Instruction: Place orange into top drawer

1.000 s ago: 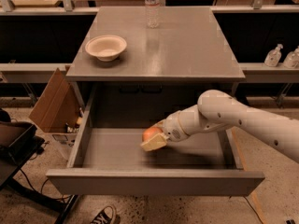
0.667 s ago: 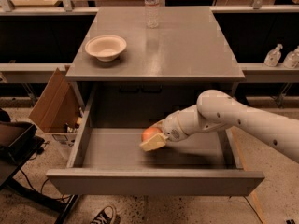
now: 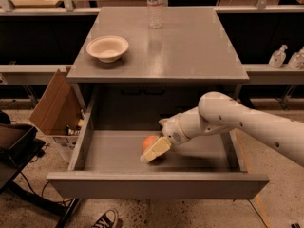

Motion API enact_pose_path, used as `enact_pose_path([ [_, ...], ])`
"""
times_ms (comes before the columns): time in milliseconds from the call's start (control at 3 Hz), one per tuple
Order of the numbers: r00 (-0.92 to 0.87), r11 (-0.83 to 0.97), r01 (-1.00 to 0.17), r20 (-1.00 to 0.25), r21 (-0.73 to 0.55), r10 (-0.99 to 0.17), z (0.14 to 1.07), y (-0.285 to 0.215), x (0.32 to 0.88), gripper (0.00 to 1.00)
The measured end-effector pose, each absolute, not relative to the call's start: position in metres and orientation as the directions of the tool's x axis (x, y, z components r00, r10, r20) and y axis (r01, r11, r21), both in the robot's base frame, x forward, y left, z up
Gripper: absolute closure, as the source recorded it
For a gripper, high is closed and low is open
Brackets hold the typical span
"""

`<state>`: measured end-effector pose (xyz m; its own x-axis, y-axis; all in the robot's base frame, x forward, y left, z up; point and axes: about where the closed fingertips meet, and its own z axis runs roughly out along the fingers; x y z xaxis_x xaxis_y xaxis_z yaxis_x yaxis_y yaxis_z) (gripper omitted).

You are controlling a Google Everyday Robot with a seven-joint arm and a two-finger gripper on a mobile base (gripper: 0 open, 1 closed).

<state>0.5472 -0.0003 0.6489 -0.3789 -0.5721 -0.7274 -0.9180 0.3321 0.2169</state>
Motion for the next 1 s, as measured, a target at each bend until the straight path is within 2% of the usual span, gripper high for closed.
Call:
enact_pose_path([
  [667, -0.367, 0.321, -0.923, -0.746, 0.214, -0.556, 0.66, -0.01, 0.541, 0.0],
  [1000, -0.314, 0.291, -0.94, -0.785, 0.178, -0.535, 0.702, -0.042, 0.517, 0.0],
])
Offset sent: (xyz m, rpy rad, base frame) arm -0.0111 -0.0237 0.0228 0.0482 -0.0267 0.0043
